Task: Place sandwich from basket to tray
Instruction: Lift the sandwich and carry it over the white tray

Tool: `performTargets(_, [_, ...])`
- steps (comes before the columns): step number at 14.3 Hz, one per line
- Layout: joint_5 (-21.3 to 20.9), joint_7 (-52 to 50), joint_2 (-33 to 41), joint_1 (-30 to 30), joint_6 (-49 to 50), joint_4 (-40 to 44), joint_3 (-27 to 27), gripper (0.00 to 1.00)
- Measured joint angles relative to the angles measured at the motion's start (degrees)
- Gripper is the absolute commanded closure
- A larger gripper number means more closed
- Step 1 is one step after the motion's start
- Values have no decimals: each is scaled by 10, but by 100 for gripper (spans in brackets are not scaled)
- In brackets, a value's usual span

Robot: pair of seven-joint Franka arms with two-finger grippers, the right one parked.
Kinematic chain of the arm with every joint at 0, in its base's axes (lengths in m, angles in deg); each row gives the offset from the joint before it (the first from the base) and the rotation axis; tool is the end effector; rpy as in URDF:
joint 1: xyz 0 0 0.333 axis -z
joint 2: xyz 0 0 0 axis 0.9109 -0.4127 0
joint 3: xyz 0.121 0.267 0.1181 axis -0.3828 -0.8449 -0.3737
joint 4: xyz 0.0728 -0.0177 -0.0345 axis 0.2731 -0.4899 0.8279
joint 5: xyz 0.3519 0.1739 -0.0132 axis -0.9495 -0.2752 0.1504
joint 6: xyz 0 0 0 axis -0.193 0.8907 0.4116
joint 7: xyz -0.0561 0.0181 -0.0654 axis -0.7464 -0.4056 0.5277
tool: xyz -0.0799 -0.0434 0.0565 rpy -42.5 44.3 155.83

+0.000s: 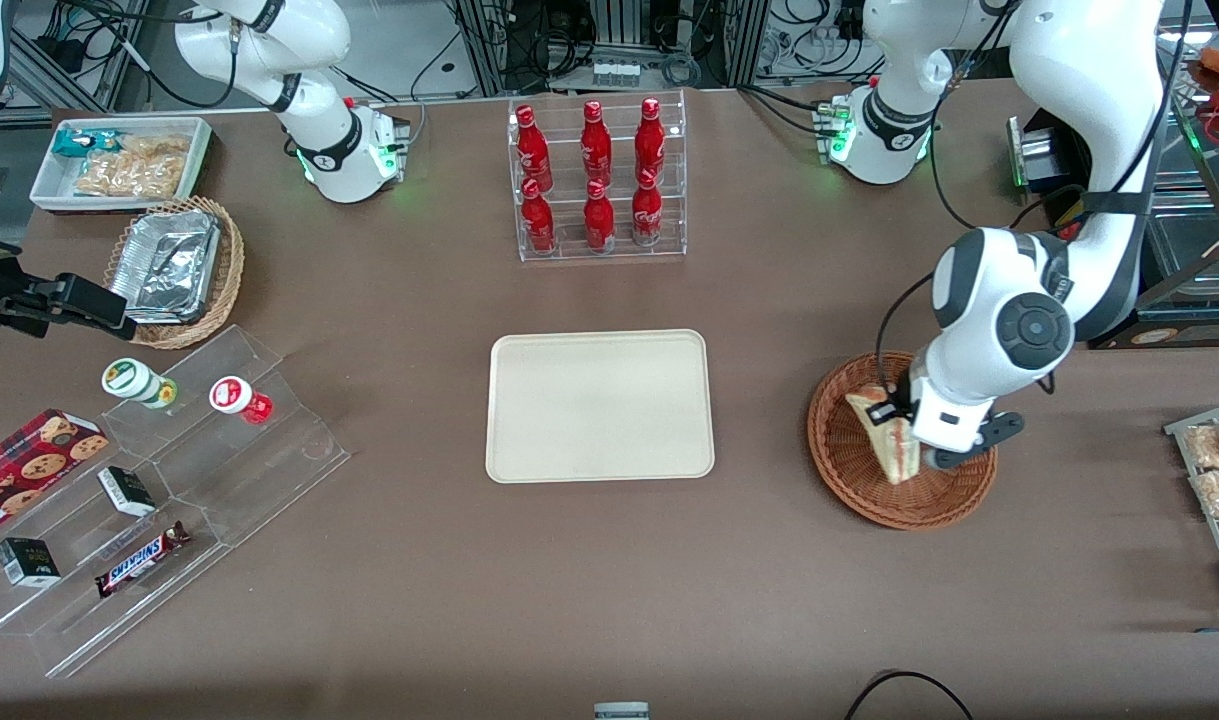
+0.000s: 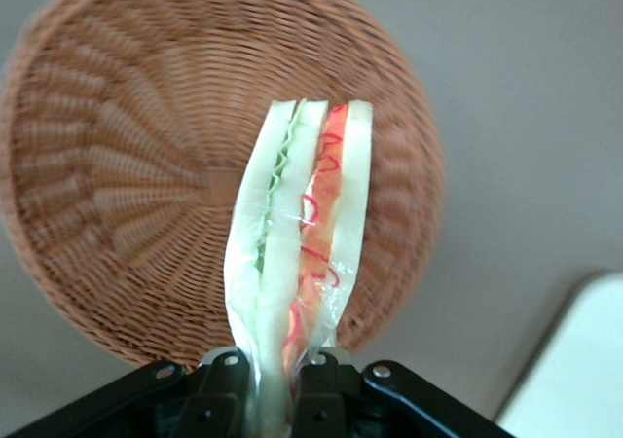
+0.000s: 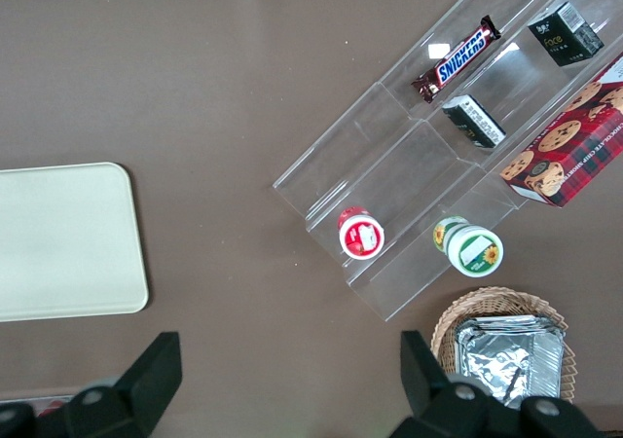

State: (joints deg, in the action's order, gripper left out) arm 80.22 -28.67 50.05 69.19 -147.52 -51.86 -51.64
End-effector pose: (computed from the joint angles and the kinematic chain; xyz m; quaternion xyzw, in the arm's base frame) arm 0.5898 -0.1524 0.3301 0.9851 0.1644 -0.0503 0.0012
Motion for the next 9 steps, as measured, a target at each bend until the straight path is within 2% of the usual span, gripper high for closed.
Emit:
performTargets(5, [-8,2,-77,9,36,99,93,96])
performTargets(9, [-43,-77,-143,93,36,174,106,97])
